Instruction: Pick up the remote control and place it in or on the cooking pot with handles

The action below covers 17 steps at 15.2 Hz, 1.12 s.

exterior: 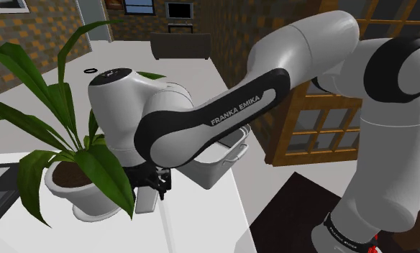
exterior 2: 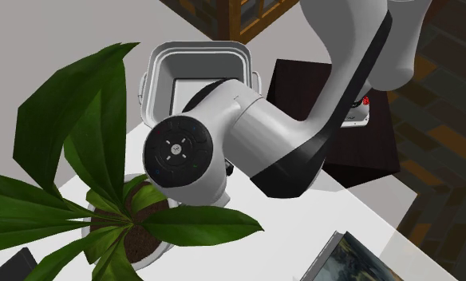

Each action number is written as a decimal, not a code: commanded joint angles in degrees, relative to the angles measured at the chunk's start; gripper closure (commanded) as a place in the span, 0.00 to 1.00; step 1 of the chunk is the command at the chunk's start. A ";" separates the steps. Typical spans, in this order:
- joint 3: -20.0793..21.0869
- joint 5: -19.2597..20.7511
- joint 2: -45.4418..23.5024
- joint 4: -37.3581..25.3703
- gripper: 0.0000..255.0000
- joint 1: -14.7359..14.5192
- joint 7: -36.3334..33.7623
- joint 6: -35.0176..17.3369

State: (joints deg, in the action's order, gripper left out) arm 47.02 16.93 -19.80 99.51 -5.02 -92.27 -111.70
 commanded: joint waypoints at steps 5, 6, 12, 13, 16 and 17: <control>0.60 -1.23 1.23 -3.28 1.00 0.11 0.85 4.07; 0.68 -1.40 1.39 -3.87 1.00 0.10 0.98 4.77; 1.06 -2.14 2.07 -7.78 1.00 -0.10 1.62 9.07; 1.11 -2.22 2.13 -8.49 1.00 -0.16 1.70 9.82; 1.23 -2.37 2.21 -10.74 1.00 -0.44 1.90 12.08; 1.26 -2.39 2.20 -11.53 1.00 -0.55 1.96 12.85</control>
State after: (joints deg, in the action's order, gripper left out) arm 48.24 14.49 -17.47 89.07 -5.31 -90.27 -99.85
